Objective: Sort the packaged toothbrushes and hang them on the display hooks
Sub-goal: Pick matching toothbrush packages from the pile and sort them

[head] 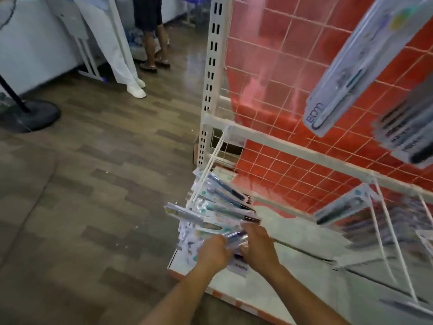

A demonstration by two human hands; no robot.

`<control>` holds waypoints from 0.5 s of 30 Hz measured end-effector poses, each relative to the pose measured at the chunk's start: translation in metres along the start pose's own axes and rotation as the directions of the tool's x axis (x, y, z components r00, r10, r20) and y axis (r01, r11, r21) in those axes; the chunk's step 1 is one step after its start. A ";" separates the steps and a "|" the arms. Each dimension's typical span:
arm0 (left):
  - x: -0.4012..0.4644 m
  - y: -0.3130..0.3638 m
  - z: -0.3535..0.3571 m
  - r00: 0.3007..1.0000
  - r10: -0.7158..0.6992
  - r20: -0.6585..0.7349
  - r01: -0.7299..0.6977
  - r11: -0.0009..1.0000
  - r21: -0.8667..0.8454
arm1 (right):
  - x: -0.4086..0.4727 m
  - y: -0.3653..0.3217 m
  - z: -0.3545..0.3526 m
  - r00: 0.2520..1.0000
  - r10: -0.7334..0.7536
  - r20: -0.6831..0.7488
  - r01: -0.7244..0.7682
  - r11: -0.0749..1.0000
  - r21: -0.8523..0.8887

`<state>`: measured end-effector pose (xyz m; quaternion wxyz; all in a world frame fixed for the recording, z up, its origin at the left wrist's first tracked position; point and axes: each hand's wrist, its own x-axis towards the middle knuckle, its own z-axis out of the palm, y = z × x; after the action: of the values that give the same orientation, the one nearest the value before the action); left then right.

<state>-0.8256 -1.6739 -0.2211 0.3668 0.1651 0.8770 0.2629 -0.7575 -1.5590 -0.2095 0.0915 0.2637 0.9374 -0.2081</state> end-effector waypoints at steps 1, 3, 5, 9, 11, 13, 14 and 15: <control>0.002 -0.004 0.006 0.998 -0.048 0.039 0.051 0.995 -0.089 | 0.005 -0.004 0.003 1.000 -0.012 0.002 0.012 1.000 -0.022; 0.007 -0.011 0.017 0.980 -0.165 0.107 0.190 0.934 -0.302 | 0.019 -0.005 0.009 1.000 -0.010 -0.008 0.010 0.998 -0.062; 0.013 -0.016 0.024 0.941 -0.292 0.171 0.338 0.788 -0.515 | 0.034 -0.004 0.013 0.999 0.020 0.031 -0.018 0.996 -0.090; 0.025 -0.027 0.042 0.867 -0.387 0.315 0.468 0.413 -0.782 | 0.058 0.003 0.026 0.995 0.036 0.090 -0.024 0.992 -0.126; 0.029 -0.030 0.047 0.837 -0.435 0.333 0.485 0.307 -0.819 | 0.068 0.006 0.031 0.994 0.041 0.097 -0.027 0.990 -0.138; 0.034 -0.034 0.052 0.819 -0.468 0.332 0.478 0.236 -0.846 | 0.077 0.010 0.033 0.991 0.050 0.124 -0.029 0.986 -0.162; 0.038 -0.035 0.054 0.810 -0.474 0.344 0.474 0.188 -0.860 | 0.080 0.011 0.033 0.986 0.056 0.157 -0.029 0.986 -0.165; 0.039 -0.035 0.055 0.804 -0.474 0.360 0.470 0.135 -0.872 | 0.081 0.012 0.033 0.981 0.059 0.183 -0.030 0.987 -0.155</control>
<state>-0.8152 -1.6641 -0.2958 0.4524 -0.3632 0.5609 0.5906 -0.8178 -1.5270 -0.2665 0.2034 0.2563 0.9317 -0.1578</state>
